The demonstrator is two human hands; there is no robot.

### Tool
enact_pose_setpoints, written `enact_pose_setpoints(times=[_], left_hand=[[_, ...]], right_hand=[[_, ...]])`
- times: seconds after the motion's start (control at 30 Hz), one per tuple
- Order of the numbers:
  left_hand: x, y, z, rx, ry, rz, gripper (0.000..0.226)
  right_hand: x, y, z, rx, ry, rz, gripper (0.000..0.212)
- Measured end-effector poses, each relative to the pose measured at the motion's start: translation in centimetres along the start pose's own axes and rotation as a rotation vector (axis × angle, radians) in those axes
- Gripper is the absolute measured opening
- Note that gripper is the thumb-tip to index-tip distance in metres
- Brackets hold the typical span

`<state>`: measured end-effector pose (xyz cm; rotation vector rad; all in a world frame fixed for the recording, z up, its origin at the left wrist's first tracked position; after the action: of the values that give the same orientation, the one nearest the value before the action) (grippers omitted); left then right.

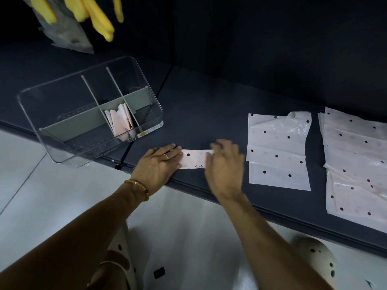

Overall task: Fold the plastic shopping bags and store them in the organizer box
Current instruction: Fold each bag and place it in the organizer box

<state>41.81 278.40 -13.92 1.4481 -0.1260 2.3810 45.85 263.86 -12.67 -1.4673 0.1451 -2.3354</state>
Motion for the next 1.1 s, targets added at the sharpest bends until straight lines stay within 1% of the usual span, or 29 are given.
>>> enact_pose_setpoints(times=[0.03, 0.07, 0.13, 0.17, 0.3, 0.43, 0.5, 0.57, 0.63, 0.7, 0.77, 0.83, 0.9, 0.93, 0.97, 1.03, 1.1], left_hand=[[-0.1, -0.1, -0.1, 0.018, -0.002, -0.012, 0.043], [-0.2, -0.3, -0.3, 0.035, -0.007, -0.029, 0.045], [-0.5, -0.6, -0.6, 0.065, -0.036, -0.068, 0.054], [-0.6, -0.7, -0.6, 0.074, -0.048, -0.081, 0.055], [-1.0, -1.1, -0.8, 0.123, -0.053, -0.102, 0.039], [-1.1, -1.3, -0.9, 0.138, -0.043, -0.104, 0.036], [-1.3, -1.3, -0.9, 0.153, -0.060, -0.100, 0.036], [-1.4, -1.2, -1.0, 0.171, -0.073, -0.093, 0.035], [-1.0, -0.7, -0.9, 0.189, -0.077, -0.083, 0.033], [-0.4, 0.2, -1.1, 0.178, -0.078, -0.056, 0.028], [0.6, 1.3, -1.9, 0.155, -0.072, -0.012, 0.028], [0.9, 2.1, -3.2, 0.167, -0.120, -0.022, 0.036], [0.7, 2.6, -4.4, 0.180, -0.221, -0.075, 0.058], [0.7, 2.9, -4.7, 0.164, -0.252, -0.093, 0.065], [1.0, 3.2, -4.7, 0.136, -0.249, -0.103, 0.065], [1.7, 3.7, -4.0, 0.100, -0.190, -0.129, 0.048], [2.1, 4.1, -3.0, 0.113, -0.153, -0.159, 0.032]], right_hand=[[-0.7, -2.3, -0.9, 0.086, -0.040, 0.098, 0.033], [-1.7, -4.3, -2.1, 0.133, -0.138, 0.185, 0.039], [-3.7, -6.4, -4.5, 0.131, -0.338, 0.258, 0.052], [-4.2, -6.3, -5.2, 0.132, -0.382, 0.235, 0.056], [-4.1, -3.0, -5.5, 0.278, -0.423, 0.063, 0.073], [-3.2, 3.3, -4.8, 0.261, -0.476, -0.105, 0.072], [-2.8, 5.2, -4.6, 0.259, -0.512, -0.165, 0.070], [-2.6, 5.6, -4.3, 0.257, -0.524, -0.194, 0.068], [-2.0, 4.6, -4.0, 0.242, -0.490, -0.185, 0.067], [-0.6, 2.5, -4.2, 0.250, -0.380, -0.114, 0.061], [0.4, 0.3, -5.4, 0.314, -0.285, -0.050, 0.045], [0.7, -0.6, -6.6, 0.315, -0.287, -0.026, 0.037], [1.0, -0.4, -6.8, 0.283, -0.288, 0.007, 0.036], [1.1, -0.1, -6.7, 0.282, -0.291, 0.026, 0.036], [1.1, 0.1, -6.7, 0.292, -0.302, 0.042, 0.037], [1.0, 0.5, -6.6, 0.326, -0.340, 0.053, 0.041], [1.3, 0.4, -6.4, 0.325, -0.354, 0.069, 0.041]])
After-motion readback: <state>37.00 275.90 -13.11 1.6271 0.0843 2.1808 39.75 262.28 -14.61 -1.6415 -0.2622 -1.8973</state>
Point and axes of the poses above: each hand's wrist, its own z-axis towards the middle knuckle, its own x-axis out of the back of the hand, y = z × x, the point moved 8 cm from there along z, towards the middle knuckle, and after that the axes turned 15 degrees about y, right-handed, at the moved point
